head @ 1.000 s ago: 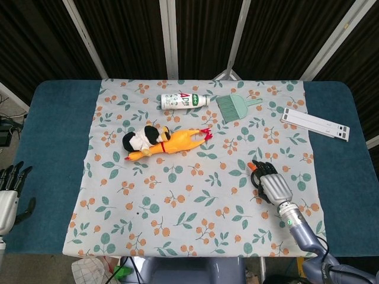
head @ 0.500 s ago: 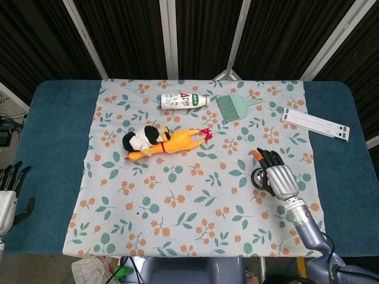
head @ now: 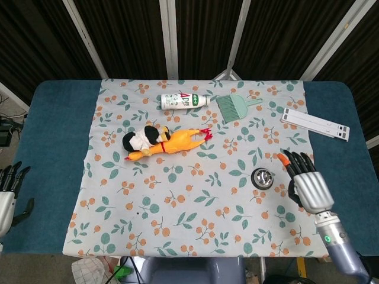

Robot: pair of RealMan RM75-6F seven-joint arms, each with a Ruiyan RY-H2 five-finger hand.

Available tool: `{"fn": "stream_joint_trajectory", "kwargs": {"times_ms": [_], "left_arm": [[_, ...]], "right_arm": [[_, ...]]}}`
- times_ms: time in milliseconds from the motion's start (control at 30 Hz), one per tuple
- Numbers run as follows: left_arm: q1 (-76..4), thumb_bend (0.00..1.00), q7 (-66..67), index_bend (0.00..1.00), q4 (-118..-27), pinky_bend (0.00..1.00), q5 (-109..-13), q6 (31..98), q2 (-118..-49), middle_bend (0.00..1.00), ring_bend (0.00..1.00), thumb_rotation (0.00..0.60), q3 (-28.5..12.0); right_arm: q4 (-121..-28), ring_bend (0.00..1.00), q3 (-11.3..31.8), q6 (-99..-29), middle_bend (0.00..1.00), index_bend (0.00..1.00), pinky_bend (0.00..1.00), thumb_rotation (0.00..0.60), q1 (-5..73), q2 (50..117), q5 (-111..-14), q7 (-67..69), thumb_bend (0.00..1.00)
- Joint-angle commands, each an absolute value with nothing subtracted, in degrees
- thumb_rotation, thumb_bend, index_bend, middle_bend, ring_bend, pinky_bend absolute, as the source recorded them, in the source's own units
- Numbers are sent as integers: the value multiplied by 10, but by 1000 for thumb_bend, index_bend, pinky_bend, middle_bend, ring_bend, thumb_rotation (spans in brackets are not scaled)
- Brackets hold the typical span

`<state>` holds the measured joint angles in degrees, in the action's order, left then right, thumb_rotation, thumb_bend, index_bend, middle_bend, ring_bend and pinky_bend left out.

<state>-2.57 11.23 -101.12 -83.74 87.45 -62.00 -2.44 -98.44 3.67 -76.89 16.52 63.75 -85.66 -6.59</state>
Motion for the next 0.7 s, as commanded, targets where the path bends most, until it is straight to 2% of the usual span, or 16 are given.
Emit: {"fn": "stream_joint_trajectory", "kwargs": {"times_ms": [33,200,333,467,700], "left_arm": [[-25,570,109,113,-1013,0,-840,875,-618,0,0,600,-23],[-23,570,101,113,-1016,0,-848,878,-614,0,0,600,-19],[-19,570,97,113,-1019,0,-851,884,-610,0,0,600,-18],[-15,570,96,113,-1025,0,-853,888,-606,0,0,600,-16],[-16,569,106,113,-1029,0,-853,884,-607,0,0,600,-14]], "right_arm": [[-1048,0,10,-858,0,0,0,600,100,587,-884,-104,721],[-1055,0,-8,-956,0,0,0,600,39,562,-925,-106,628],[-1037,0,-16,-1005,0,0,0,600,4,557,-937,-92,606],[-1007,0,-24,-1017,0,0,0,600,-16,561,-936,-70,606],[-990,0,-22,-992,0,0,0,600,-17,561,-916,-64,606]]}}
